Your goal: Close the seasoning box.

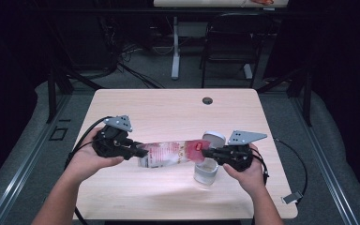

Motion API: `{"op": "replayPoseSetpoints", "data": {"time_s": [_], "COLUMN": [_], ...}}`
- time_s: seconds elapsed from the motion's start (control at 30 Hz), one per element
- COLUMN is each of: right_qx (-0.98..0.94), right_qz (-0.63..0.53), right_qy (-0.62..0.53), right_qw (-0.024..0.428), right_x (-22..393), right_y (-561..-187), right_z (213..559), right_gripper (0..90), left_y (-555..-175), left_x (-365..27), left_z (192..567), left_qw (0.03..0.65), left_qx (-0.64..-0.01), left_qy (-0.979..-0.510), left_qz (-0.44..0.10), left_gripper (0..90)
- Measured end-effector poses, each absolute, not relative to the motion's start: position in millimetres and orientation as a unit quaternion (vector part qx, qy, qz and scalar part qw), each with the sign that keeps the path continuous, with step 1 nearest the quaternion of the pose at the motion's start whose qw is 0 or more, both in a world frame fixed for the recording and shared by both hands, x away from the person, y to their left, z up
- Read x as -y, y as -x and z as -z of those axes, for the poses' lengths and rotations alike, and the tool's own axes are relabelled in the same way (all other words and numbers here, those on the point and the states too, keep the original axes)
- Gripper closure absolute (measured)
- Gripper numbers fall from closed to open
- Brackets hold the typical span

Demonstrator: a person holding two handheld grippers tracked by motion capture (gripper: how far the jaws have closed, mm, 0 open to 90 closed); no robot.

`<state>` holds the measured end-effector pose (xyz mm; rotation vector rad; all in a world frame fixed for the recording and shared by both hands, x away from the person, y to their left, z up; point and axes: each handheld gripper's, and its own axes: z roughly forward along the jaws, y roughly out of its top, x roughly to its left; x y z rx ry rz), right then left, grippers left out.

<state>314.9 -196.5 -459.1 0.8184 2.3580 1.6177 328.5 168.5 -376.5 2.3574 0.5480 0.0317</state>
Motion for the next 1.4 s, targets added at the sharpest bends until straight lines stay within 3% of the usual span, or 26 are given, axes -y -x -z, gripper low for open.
{"op": "replayPoseSetpoints", "data": {"time_s": [1.4], "right_qx": [-0.788], "right_qz": [-0.54], "right_qy": [-0.284], "right_qw": [0.083], "right_x": [202], "right_y": [-318], "right_z": [462], "right_gripper": [87.1], "left_y": [-331], "left_x": [-156], "left_z": [360], "left_qw": [0.347], "left_qx": [-0.205], "left_qy": [-0.915], "left_qz": [-0.019], "left_gripper": [76.1]}}
